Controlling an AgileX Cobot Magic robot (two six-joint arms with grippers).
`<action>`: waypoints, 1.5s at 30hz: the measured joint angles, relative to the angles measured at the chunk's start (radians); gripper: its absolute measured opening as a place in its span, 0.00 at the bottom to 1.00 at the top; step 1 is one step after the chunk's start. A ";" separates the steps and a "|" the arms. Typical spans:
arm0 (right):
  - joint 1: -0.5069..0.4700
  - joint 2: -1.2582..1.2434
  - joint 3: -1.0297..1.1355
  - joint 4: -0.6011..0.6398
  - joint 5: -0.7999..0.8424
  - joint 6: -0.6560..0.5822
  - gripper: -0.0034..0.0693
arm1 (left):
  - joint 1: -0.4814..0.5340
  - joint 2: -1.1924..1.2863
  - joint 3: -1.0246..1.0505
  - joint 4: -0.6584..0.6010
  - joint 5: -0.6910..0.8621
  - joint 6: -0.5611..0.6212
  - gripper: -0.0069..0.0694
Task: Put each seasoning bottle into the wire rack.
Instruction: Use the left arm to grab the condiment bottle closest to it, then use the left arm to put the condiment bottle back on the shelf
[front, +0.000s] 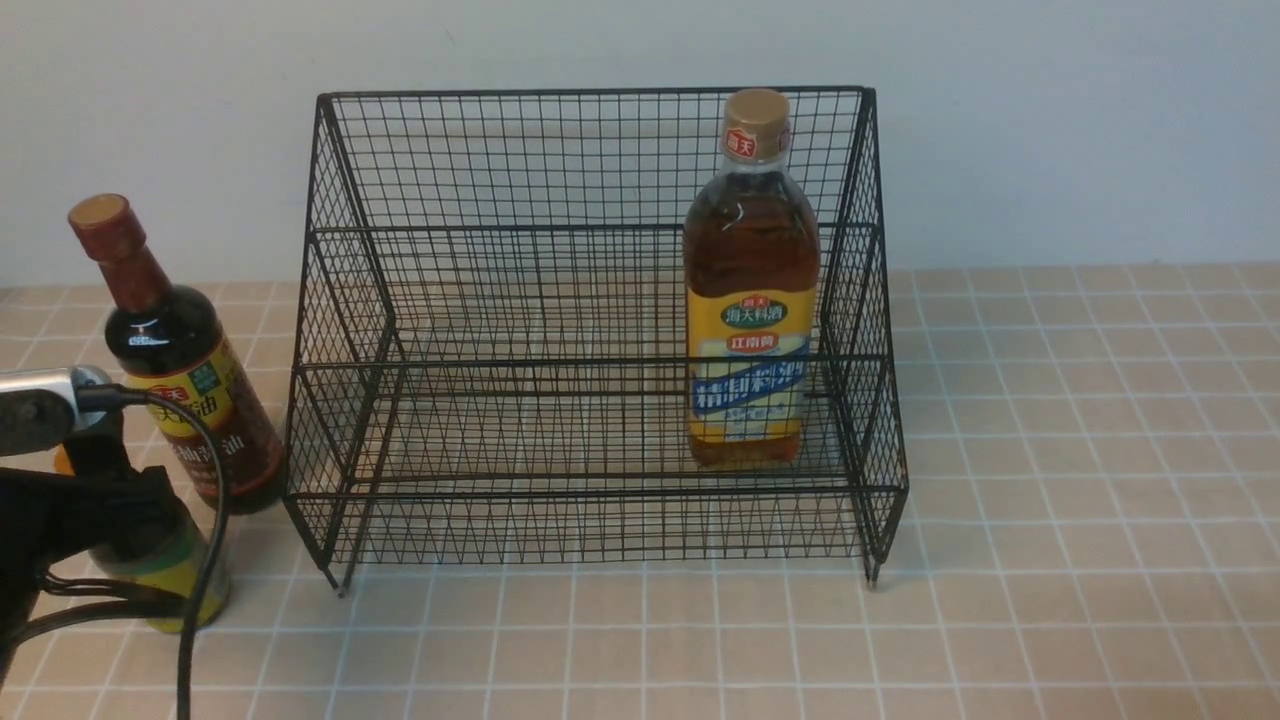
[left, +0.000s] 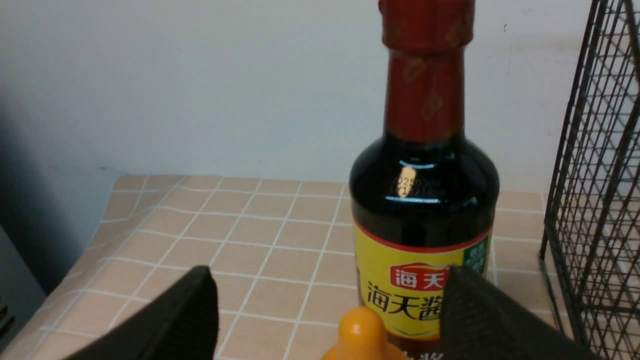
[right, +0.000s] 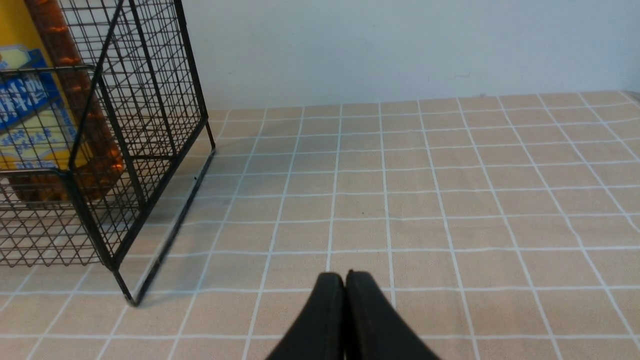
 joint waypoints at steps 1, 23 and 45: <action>0.000 0.000 0.000 0.000 0.000 0.000 0.03 | 0.000 0.017 -0.002 0.000 -0.006 0.000 0.80; 0.000 0.000 0.000 0.000 0.000 0.000 0.03 | 0.000 0.128 -0.005 0.014 -0.049 -0.065 0.46; 0.000 0.000 0.000 0.000 0.000 0.000 0.03 | 0.000 -0.416 -0.367 -0.121 0.795 0.361 0.45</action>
